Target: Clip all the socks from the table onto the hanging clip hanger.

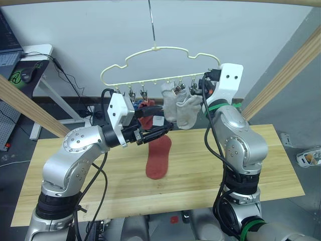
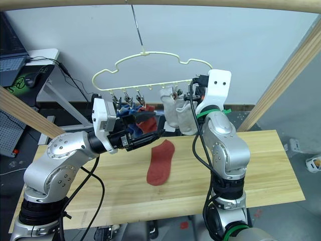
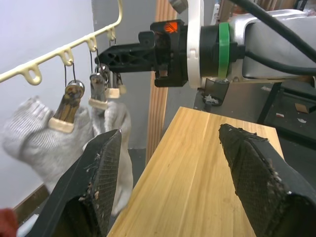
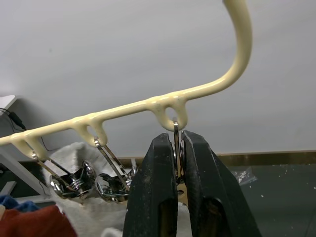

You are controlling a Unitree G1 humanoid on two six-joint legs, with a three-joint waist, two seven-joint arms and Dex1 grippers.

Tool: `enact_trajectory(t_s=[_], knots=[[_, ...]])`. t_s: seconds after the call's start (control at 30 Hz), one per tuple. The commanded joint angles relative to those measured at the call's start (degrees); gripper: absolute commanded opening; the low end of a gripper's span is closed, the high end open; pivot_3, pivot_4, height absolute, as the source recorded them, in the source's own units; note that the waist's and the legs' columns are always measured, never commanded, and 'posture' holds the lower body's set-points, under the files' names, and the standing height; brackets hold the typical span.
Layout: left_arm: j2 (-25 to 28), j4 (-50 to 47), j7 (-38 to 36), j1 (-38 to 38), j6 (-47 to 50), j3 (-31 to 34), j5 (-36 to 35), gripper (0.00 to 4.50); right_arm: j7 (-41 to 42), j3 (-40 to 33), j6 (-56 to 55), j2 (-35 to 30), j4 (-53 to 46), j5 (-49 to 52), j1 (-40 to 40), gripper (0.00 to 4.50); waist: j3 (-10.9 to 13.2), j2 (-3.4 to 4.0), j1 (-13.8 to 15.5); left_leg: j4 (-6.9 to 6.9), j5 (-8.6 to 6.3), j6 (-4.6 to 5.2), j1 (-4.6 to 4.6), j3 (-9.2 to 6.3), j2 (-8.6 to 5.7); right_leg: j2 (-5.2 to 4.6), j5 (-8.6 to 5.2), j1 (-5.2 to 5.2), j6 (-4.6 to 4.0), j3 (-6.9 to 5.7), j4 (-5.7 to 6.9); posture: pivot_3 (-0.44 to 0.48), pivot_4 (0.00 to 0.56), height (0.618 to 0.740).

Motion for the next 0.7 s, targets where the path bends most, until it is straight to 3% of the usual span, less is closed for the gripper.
enact_trajectory(t_s=[0.03, 0.17, 0.3, 0.7], knots=[[-0.4, -1.7, 0.8, 0.3, -0.5, 0.3, -0.2, 3.36, -0.4, 0.1, -1.4, 1.3, -1.3, 0.7, -1.3, 0.01, 0.0, 0.0, 0.0, 0.0, 0.0, 0.0, 0.0, 0.0, 0.0, 0.0, 0.0, 0.0, 0.0, 0.0, 0.0, -0.157, 0.254, 0.74], [-0.6, -1.9, 3.2, 1.0, 0.5, 0.9, 0.2, 3.36, 0.1, 0.6, -1.7, 0.4, -1.4, 0.5, -1.6, 0.01, 0.0, 0.0, 0.0, 0.0, 0.0, 0.0, 0.0, 0.0, 0.0, 0.0, 0.0, 0.0, 0.0, 0.01, 0.0, -0.158, 0.255, 0.74], [0.4, -2.0, 7.2, 4.5, 0.3, 0.3, 5.0, 3.36, 1.7, 2.9, -1.2, -3.1, -1.8, -1.1, -2.4, 0.01, 0.0, 0.0, -0.2, -0.01, 0.0, 0.0, 0.02, 0.01, 0.01, 0.0, 0.0, -0.01, 0.0, 0.04, 0.0, -0.159, 0.261, 0.74], [0.8, -3.7, 6.5, 10.8, -0.3, 0.4, 6.6, 3.36, 9.6, 3.5, 10.5, -13.6, -5.6, 1.7, -5.4, 0.01, 0.0, 0.0, -0.2, -0.01, 0.0, 0.01, 0.02, 0.03, 0.04, 0.02, 0.0, -0.02, -0.01, 0.04, 0.01, -0.174, 0.261, 0.74]])
